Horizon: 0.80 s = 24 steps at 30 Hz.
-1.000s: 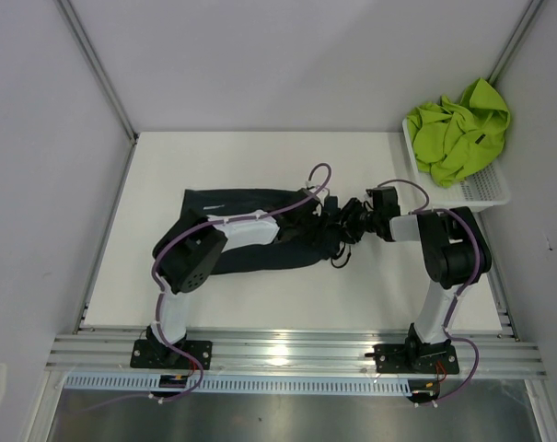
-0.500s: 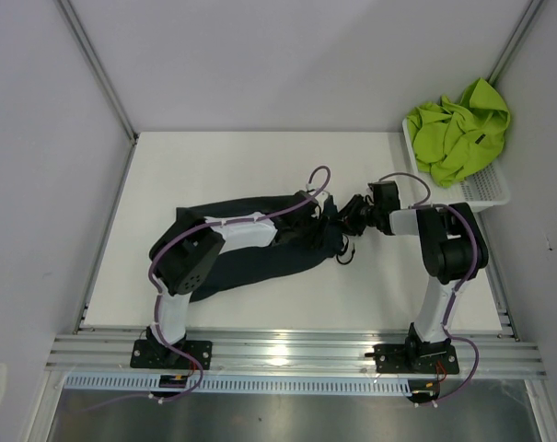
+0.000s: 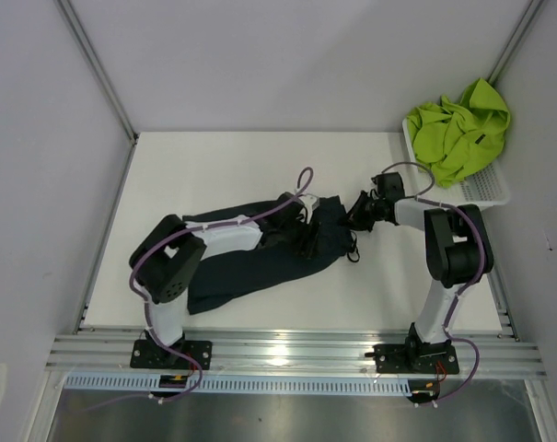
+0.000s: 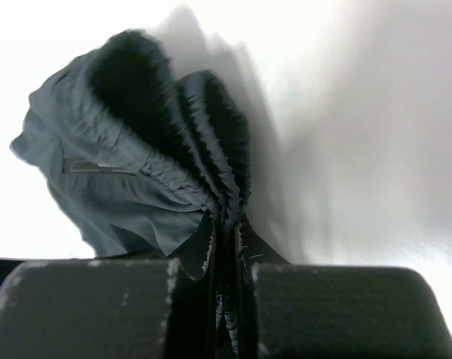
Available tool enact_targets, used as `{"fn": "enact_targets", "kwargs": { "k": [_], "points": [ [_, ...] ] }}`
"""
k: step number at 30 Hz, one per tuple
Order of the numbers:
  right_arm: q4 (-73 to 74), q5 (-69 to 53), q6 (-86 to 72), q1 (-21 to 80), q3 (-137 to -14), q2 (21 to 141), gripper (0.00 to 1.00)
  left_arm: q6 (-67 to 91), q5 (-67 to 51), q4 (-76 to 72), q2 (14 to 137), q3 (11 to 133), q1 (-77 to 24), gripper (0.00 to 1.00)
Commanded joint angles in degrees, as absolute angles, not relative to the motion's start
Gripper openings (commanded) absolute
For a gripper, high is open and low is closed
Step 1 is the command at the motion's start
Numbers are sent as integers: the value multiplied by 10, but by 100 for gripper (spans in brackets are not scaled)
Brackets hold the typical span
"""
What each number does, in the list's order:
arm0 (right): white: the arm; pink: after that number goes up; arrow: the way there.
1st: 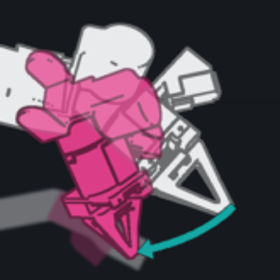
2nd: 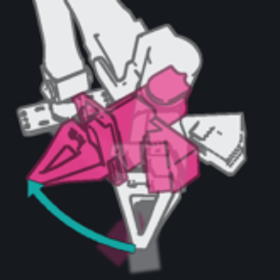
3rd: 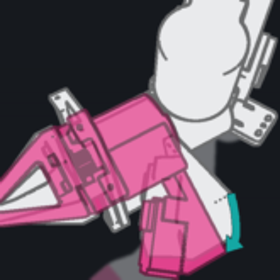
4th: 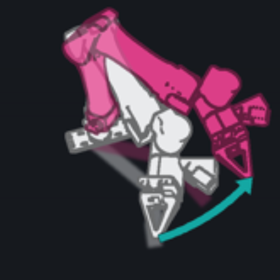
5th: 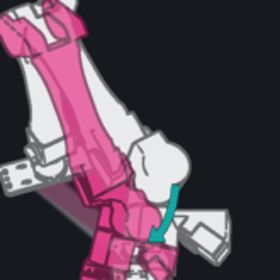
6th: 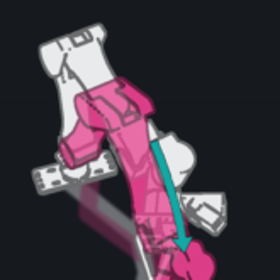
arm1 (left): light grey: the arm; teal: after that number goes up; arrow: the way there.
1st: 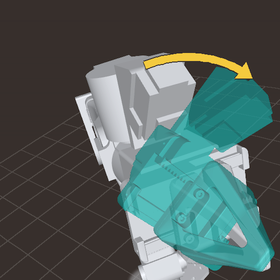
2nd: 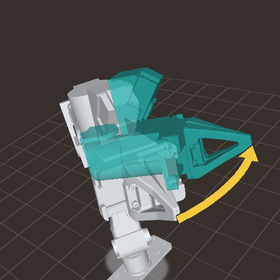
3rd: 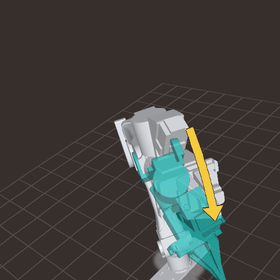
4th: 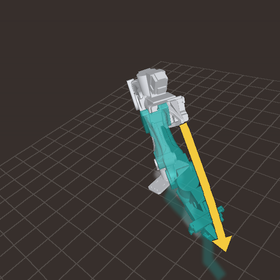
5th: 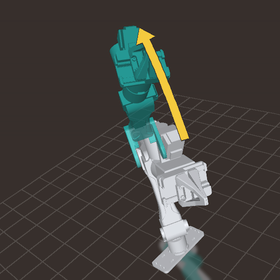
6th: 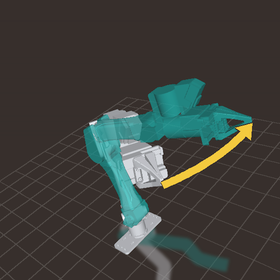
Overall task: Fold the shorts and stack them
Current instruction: Fold the shorts
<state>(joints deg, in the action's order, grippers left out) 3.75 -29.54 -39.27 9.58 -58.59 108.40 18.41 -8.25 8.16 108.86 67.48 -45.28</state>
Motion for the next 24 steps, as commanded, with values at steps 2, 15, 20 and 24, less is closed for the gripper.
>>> {"fn": "enact_targets", "kwargs": {
  "k": [2,15,20,24],
  "points": [
    [226,-204,-276,69,-661,1015,0,241,-136,69,952,629,-413,74],
    [459,-93,-168,50,-844,955,0,294,-78,53,750,396,-333,79],
    [509,-83,-149,69,-902,958,0,296,-62,50,735,329,-303,79],
    [536,-68,-135,81,-930,960,0,294,-55,48,692,286,-272,79]
  ]
}}
